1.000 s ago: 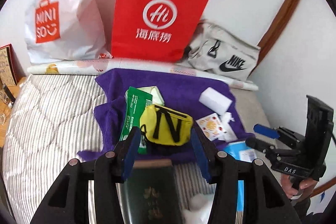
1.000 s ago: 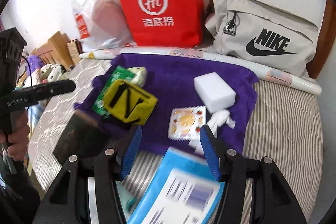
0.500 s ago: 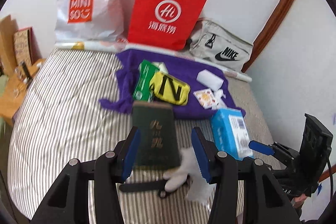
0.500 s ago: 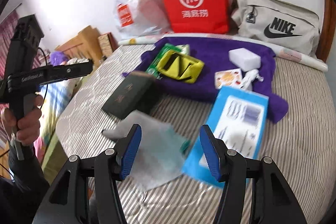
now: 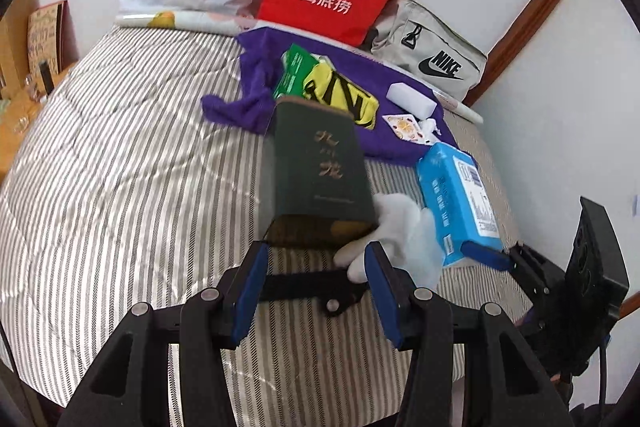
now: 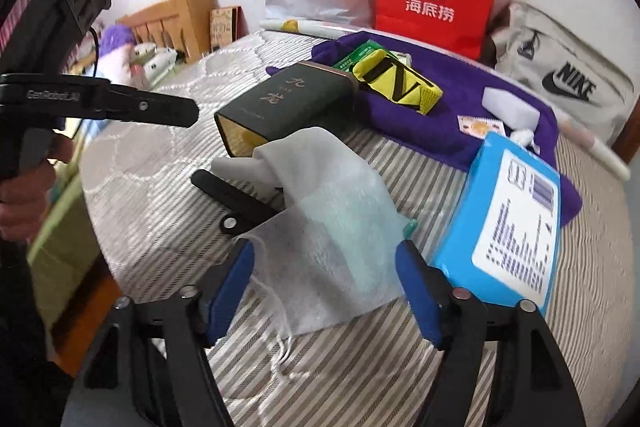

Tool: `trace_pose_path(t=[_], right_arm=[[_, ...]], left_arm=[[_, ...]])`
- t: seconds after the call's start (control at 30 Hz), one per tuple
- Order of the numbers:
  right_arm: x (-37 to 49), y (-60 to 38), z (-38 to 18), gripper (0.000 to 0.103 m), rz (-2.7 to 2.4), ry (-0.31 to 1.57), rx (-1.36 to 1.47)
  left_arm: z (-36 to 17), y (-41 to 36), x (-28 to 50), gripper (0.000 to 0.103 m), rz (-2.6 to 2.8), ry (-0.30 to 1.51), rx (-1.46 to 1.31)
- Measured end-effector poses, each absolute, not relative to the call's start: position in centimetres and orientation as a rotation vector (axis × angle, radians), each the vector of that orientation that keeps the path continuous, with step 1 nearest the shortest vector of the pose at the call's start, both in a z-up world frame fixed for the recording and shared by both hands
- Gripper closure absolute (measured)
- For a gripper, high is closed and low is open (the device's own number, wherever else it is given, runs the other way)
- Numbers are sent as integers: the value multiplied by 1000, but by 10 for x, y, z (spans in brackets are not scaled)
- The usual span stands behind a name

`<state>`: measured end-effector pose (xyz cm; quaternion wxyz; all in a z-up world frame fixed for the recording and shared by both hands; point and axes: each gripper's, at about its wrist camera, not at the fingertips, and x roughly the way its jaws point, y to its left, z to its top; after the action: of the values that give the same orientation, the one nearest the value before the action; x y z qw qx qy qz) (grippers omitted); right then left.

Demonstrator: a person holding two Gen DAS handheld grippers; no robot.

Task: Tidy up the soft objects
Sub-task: 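Move the left gripper toward the black strap while the right gripper grasps the white mesh bag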

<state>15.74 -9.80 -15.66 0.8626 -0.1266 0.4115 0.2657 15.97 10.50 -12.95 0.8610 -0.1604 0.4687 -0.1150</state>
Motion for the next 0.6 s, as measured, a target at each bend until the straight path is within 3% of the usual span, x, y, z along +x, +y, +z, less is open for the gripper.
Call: trace_pose_path(t=[0.1, 0.47, 0.53, 0.6], right_arm=[[163, -91, -162, 22, 555, 870, -287], [172, -72, -186, 24, 539, 935, -358], [170, -75, -187, 37, 538, 938, -346], [169, -78, -189, 64, 536, 958, -344]], left_arm=[[-137, 111, 160, 55, -252, 993, -357], [-150, 109, 167, 55, -269, 1025, -331], [-151, 109, 166, 55, -269, 1030, -332], [-151, 108, 164, 55, -272, 1029, -336]])
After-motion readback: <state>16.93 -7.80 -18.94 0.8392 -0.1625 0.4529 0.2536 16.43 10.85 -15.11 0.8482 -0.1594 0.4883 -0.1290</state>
